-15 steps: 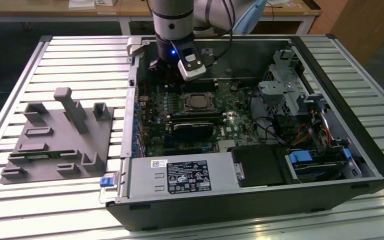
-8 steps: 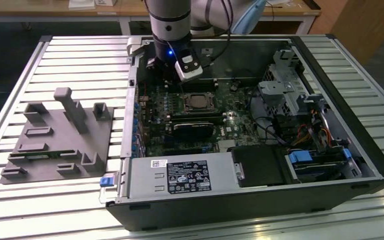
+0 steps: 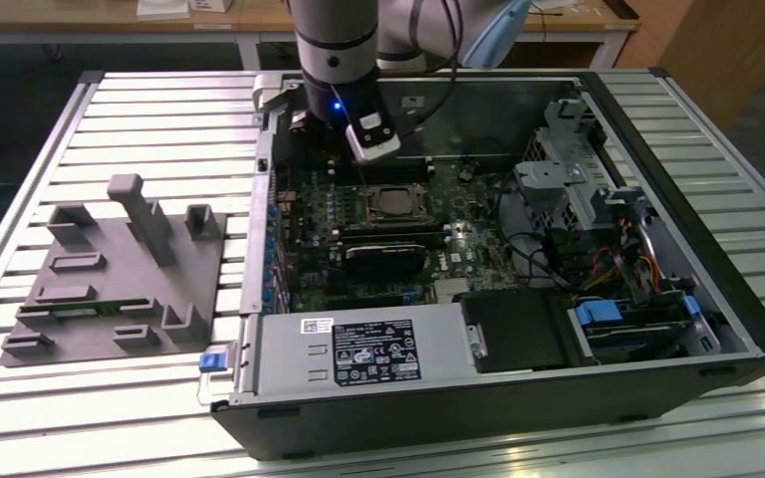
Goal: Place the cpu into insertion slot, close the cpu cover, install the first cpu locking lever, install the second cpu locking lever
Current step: 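Install the first cpu locking lever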
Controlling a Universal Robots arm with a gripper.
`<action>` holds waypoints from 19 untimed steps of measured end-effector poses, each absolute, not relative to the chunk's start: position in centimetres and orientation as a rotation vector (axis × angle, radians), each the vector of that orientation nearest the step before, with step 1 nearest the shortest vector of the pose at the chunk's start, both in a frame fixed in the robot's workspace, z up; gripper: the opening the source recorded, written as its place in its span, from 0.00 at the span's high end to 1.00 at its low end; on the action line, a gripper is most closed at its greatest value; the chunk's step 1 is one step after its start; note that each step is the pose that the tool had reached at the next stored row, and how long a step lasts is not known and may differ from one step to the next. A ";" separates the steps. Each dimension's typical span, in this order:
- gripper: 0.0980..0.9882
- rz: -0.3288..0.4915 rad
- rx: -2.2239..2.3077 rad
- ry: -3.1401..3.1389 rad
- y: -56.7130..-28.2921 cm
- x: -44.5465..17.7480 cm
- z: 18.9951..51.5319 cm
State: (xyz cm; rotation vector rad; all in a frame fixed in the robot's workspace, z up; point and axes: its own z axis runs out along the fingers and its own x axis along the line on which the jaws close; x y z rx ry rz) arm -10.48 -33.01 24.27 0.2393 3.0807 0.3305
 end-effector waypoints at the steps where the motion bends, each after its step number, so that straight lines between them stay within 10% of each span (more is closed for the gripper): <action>1: 0.99 0.347 0.240 3.080 -33.0 -10.5 24.3; 19: 0.99 0.473 0.242 3.069 -33.0 -10.4 24.3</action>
